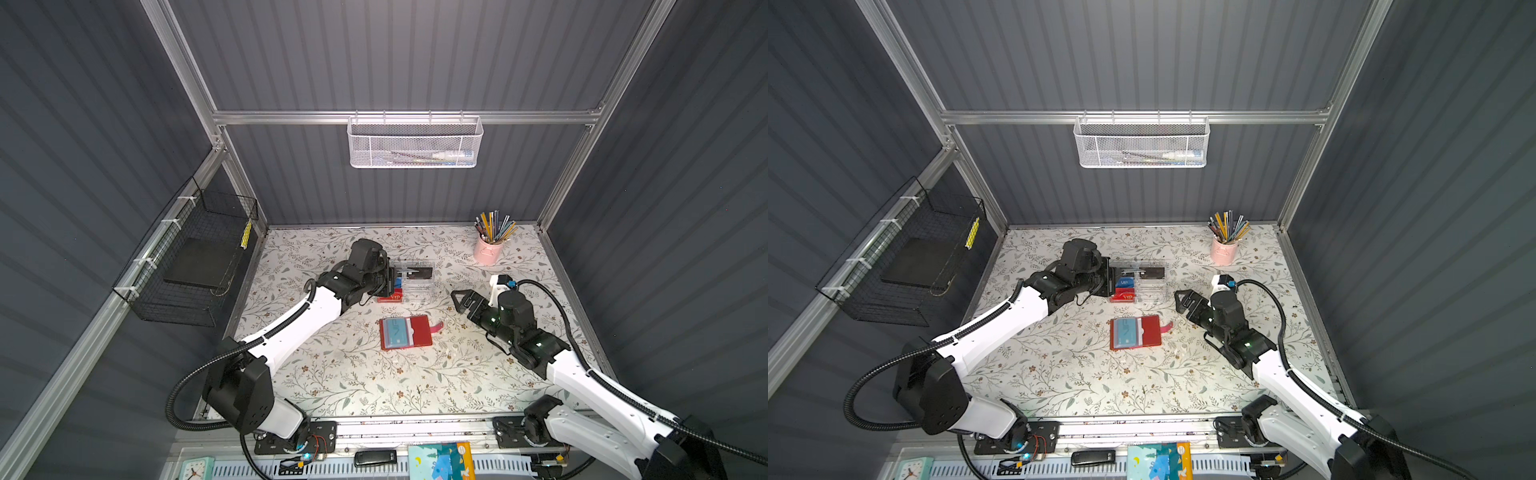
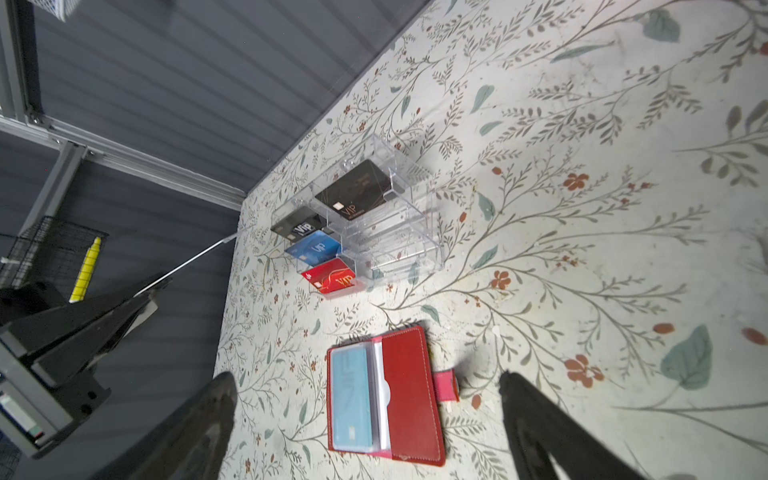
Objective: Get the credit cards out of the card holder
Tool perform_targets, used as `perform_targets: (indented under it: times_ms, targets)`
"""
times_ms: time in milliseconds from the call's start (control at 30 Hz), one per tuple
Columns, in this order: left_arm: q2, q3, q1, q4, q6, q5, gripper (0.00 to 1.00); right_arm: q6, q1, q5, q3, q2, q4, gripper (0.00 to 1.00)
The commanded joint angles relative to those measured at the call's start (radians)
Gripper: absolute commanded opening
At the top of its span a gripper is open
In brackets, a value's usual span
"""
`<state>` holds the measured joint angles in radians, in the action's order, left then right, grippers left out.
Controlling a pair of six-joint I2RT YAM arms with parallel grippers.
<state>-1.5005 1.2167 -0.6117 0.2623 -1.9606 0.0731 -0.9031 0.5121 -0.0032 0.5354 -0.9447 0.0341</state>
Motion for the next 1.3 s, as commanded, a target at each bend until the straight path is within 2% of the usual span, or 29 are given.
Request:
perform_targets:
  times_ms: [0,167,267,567,933,1267]
  targets:
    - [-0.013,0.012,0.032,0.021,-0.049,0.044,0.00,0.025,0.026,0.045,0.012,0.023,-0.035,0.99]
    - [-0.032,-0.097,0.068,-0.165,-0.095,0.108,0.00,0.037,0.060,0.063,0.023,0.028,-0.059,0.99]
    - [-0.088,-0.092,0.063,-0.207,-0.081,0.174,0.00,0.035,0.068,0.072,0.019,0.029,-0.062,0.99]
    - [-0.235,-0.040,0.016,-0.281,-0.070,0.213,0.00,0.042,0.069,0.107,0.010,0.052,-0.080,0.99]
    - [-0.361,-0.016,-0.020,-0.422,-0.131,0.202,0.00,0.070,0.067,0.135,0.020,0.052,-0.099,0.99]
    - [-0.406,-0.012,-0.023,-0.446,-0.139,0.196,0.00,0.070,0.063,0.128,0.014,0.037,-0.088,0.99]
